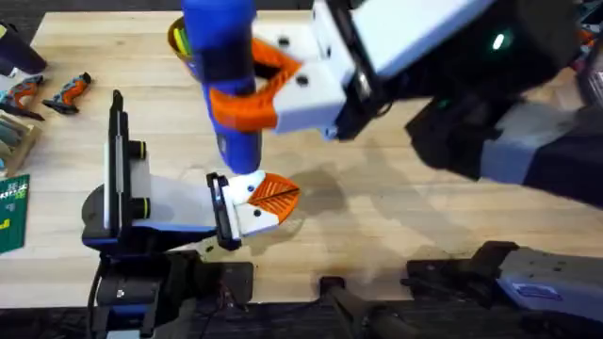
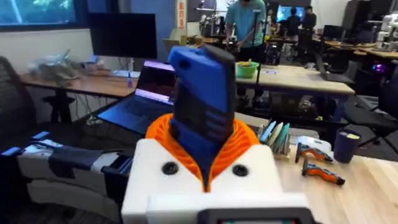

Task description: Pick up the gripper from the table and insert it into the empty holder that is missing its gripper. Then pick up a screw, insert it into the mounting hole, and use the screwdriver to tighten it. Finally, clean up the table by picking up the vegetable and placing it into the bucket.

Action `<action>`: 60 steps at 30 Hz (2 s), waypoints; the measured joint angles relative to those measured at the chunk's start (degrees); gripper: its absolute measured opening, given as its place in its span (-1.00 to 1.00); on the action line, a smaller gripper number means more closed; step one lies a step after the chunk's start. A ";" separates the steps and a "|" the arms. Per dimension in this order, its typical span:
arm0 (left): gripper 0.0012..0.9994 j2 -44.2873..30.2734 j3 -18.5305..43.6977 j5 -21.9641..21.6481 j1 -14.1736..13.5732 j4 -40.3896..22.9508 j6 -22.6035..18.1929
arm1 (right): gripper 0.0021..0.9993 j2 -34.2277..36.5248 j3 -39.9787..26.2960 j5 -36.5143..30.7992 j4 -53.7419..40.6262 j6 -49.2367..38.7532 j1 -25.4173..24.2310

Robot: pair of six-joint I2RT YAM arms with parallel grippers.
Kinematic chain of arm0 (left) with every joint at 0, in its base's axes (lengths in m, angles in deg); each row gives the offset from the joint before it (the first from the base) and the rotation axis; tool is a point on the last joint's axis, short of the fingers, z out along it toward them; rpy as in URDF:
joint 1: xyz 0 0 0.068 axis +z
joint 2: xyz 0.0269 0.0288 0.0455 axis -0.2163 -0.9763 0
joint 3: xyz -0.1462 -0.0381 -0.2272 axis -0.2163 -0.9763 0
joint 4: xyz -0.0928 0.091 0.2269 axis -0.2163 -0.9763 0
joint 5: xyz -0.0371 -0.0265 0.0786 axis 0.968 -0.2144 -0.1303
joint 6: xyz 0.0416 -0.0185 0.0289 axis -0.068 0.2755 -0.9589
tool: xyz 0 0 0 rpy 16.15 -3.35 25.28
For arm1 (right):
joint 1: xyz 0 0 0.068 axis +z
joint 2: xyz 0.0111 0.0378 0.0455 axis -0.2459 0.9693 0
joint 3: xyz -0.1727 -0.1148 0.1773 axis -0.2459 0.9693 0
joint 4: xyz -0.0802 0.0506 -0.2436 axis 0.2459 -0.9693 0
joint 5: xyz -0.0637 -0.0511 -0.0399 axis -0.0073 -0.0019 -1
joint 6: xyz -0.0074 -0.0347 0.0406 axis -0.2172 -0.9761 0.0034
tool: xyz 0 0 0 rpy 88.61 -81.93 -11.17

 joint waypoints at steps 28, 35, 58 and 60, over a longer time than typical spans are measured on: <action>-0.99 0.00 0.00 0.00 0.00 0.02 -0.04 | -0.95 2.88 -29.82 -44.79 -108.84 -69.99 -23.46; -0.99 0.00 0.00 0.00 0.00 0.00 -0.04 | -0.95 15.98 -29.82 -52.83 -109.28 -83.04 -29.04; 0.88 0.00 0.00 0.00 0.00 0.00 -0.25 | 0.98 27.89 -31.33 -65.89 -103.87 -87.74 -29.85; 0.97 0.00 0.00 -0.02 0.00 0.01 -0.27 | 0.98 23.97 -31.18 -66.04 -103.89 -85.28 -28.96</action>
